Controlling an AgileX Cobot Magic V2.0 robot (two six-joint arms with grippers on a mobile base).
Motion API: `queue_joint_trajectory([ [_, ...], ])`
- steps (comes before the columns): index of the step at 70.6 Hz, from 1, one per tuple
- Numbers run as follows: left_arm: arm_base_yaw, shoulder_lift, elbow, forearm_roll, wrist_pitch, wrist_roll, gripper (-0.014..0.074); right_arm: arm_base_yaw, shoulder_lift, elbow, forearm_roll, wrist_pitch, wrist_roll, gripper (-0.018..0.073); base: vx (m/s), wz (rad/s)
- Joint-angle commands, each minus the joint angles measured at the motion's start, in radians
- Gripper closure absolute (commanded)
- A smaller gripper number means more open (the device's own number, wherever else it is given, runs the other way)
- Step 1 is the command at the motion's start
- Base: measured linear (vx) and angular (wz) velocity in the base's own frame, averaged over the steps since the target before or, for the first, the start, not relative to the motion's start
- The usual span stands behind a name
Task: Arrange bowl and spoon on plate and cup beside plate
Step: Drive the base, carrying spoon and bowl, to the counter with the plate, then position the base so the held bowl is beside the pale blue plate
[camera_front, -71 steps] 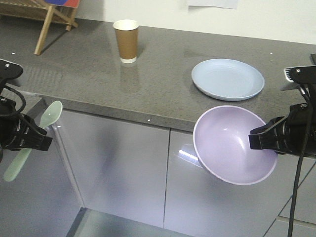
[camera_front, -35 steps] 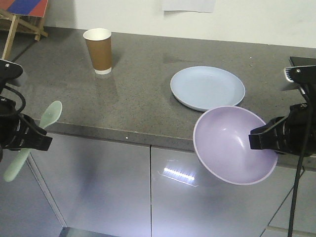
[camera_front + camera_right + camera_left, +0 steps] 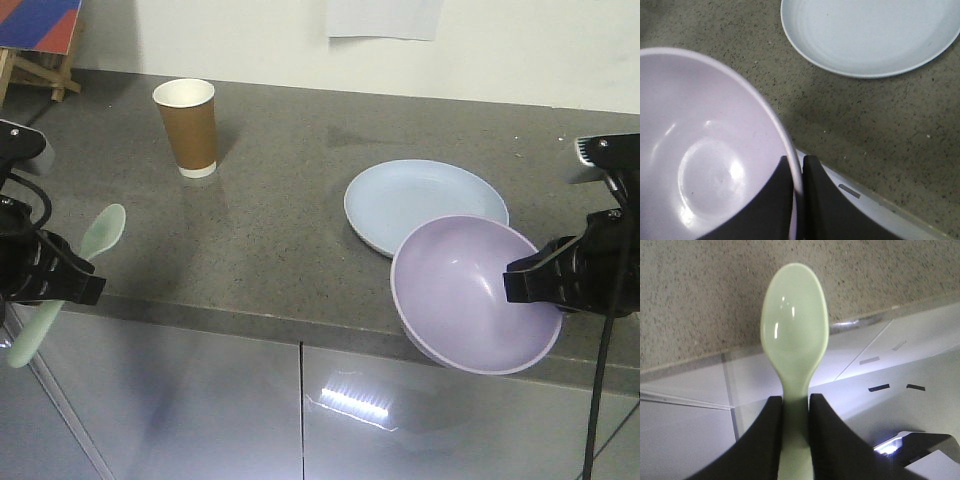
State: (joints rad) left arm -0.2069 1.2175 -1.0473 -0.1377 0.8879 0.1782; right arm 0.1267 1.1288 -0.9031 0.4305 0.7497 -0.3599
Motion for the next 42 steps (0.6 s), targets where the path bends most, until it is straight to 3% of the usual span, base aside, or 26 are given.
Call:
queue_joint_trajectory([
  [1,-0.004,-0.026,-0.022,-0.017,-0.05,-0.004,0.0517,-0.002,-0.024,-0.024,0.022,-0.051,0.001,0.0562,0.17,-0.02],
  [42,-0.004,-0.026,-0.022,-0.017,-0.05,-0.004,0.0517,-0.002,-0.024,-0.024,0.022,-0.051,0.001,0.0562,0.17,-0.13],
])
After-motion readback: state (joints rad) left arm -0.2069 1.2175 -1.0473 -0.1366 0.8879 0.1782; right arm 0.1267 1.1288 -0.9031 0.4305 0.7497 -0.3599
